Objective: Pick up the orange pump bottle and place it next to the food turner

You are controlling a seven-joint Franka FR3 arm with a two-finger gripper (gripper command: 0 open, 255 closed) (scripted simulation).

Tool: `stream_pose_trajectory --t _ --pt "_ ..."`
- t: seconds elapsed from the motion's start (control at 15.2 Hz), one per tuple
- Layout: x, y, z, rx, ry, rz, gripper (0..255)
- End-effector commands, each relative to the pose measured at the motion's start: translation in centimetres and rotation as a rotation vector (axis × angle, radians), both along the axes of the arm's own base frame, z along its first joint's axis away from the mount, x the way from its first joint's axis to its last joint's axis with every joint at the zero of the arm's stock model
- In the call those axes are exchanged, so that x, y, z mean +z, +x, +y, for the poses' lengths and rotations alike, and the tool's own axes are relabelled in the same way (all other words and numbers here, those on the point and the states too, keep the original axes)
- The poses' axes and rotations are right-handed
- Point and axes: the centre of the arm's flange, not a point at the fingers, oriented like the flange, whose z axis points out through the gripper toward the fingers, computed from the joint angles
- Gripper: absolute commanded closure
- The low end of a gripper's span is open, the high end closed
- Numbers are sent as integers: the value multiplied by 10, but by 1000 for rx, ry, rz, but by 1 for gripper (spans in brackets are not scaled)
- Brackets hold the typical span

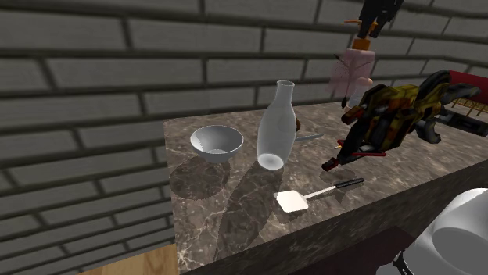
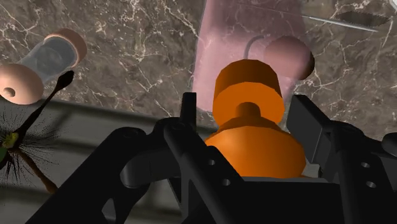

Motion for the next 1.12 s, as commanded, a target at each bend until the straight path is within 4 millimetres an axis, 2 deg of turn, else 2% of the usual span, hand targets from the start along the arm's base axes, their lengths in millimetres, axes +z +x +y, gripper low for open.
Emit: stream_pose_trajectory --t 0.0,1.06 --pt "7 -21 10 0 0 1 255" --pt "90 -207 69 0 0 1 255"
